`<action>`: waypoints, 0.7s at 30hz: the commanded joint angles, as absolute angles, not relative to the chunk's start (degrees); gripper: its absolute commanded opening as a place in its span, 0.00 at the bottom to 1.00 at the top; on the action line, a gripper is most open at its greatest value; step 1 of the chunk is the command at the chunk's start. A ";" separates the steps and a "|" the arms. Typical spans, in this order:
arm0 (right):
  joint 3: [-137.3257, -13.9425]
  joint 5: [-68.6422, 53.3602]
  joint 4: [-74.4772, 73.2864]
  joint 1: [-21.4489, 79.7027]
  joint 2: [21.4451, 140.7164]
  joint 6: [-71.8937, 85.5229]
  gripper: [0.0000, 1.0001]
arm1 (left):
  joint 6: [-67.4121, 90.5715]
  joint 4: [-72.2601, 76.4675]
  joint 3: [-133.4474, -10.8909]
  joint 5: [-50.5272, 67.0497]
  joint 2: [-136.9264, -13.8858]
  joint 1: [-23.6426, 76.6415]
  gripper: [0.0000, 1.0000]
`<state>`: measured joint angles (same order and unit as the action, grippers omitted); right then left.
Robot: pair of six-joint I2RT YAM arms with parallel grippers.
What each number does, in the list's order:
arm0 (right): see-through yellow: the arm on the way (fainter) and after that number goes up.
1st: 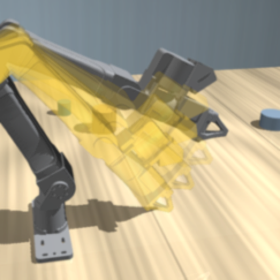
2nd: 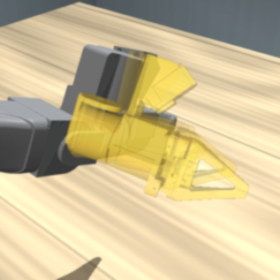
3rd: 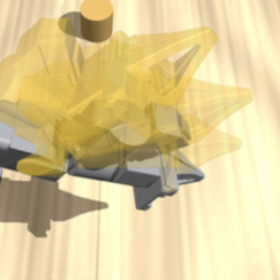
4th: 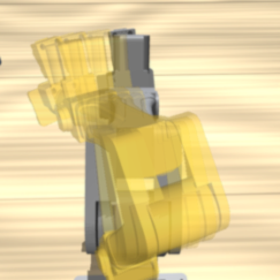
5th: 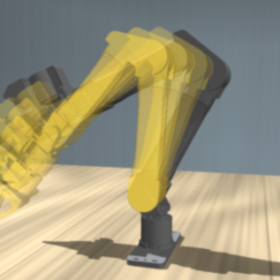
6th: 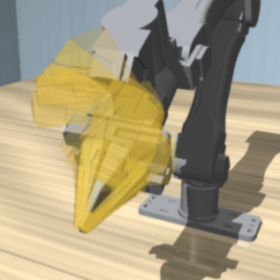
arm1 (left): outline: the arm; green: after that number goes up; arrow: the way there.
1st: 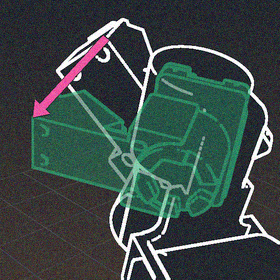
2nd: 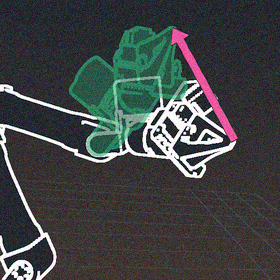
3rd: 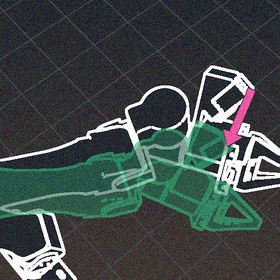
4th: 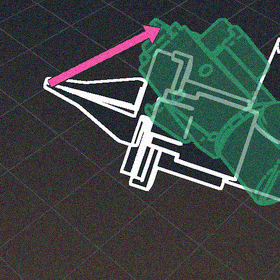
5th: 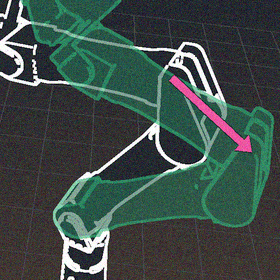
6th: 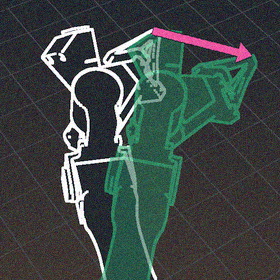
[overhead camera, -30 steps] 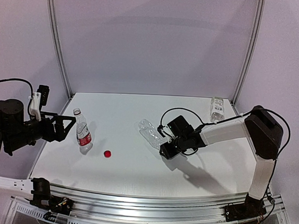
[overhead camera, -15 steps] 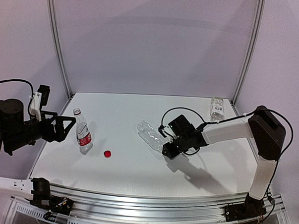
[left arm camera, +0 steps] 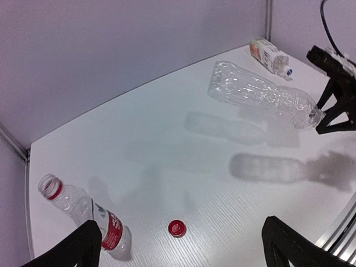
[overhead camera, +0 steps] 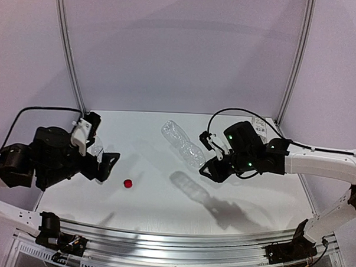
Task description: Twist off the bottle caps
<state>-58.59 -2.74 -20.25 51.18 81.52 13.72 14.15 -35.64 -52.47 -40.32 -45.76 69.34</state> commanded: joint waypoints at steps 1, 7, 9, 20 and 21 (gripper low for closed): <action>-54.27 -1.84 -23.31 55.62 78.33 17.01 0.16 | -1.27 -23.79 -48.69 -46.11 -50.23 74.77 0.99; -52.52 -2.21 -24.99 59.52 74.60 19.26 0.16 | -20.34 -17.52 -48.39 -42.34 -57.05 79.29 0.99; -52.71 -1.30 -26.88 60.25 72.88 19.33 0.17 | -25.81 -17.41 -48.95 -40.89 -58.74 80.67 0.99; -50.80 -6.43 -29.68 60.45 66.19 18.70 0.18 | -53.98 -16.33 -54.06 -39.23 -70.11 82.56 0.99; -50.80 -6.75 -29.82 60.39 66.00 18.68 0.18 | -55.36 -16.42 -55.20 -38.85 -70.92 82.57 0.99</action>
<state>-51.81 -3.77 -27.64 59.90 67.37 18.94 -43.27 -17.52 -51.35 -40.38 -67.92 82.43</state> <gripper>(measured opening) 0.311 0.988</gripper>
